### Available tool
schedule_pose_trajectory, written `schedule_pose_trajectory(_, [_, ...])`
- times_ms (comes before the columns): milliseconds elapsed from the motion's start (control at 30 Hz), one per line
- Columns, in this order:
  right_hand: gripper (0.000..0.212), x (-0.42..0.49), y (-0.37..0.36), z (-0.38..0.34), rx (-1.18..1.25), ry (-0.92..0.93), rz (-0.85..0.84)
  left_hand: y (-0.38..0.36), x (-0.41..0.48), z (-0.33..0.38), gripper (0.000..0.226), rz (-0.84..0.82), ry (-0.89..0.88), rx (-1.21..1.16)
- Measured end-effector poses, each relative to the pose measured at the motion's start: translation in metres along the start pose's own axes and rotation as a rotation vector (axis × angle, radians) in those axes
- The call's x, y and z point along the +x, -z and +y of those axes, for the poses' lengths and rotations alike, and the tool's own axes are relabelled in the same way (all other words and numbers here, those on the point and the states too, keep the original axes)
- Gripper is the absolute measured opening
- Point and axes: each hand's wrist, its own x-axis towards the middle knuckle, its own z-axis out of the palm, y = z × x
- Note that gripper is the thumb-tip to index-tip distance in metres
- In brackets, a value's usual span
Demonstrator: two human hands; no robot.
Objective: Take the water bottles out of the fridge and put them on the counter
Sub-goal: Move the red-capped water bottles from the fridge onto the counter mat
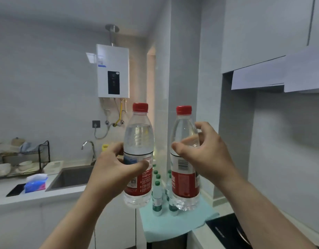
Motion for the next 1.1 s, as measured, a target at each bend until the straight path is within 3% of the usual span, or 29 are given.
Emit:
schedule_pose_trajectory(267, [0.072, 0.075, -0.036, 0.097, -0.128, -0.142, 0.077, -0.060, 0.112, -0.082, 0.046, -0.063, 0.037, -0.079])
schedule_pose_trajectory(433, [0.058, 0.108, -0.044, 0.153, -0.185, -0.207, 0.083, -0.103, 0.164, -0.124, 0.046, -0.098, 0.063, -0.109])
schedule_pose_trajectory(667, [0.054, 0.139, -0.035, 0.244, -0.192, -0.294, 0.099, -0.175, 0.209, -0.181, 0.049, -0.109, 0.126, -0.091])
schedule_pose_trajectory(767, [0.050, 0.155, -0.033, 0.292, -0.186, -0.330, 0.101, -0.214, 0.224, -0.208, 0.055, -0.132, 0.150, -0.077])
schedule_pose_trajectory(900, [0.053, 0.175, -0.031, 0.375, -0.156, -0.401, 0.077, -0.280, 0.242, -0.251, 0.046, -0.089, 0.208, -0.034])
schedule_pose_trajectory(1100, [0.057, 0.194, -0.042, 0.512, -0.170, -0.525, -0.027, -0.386, 0.265, -0.339, 0.050, -0.018, 0.387, 0.043])
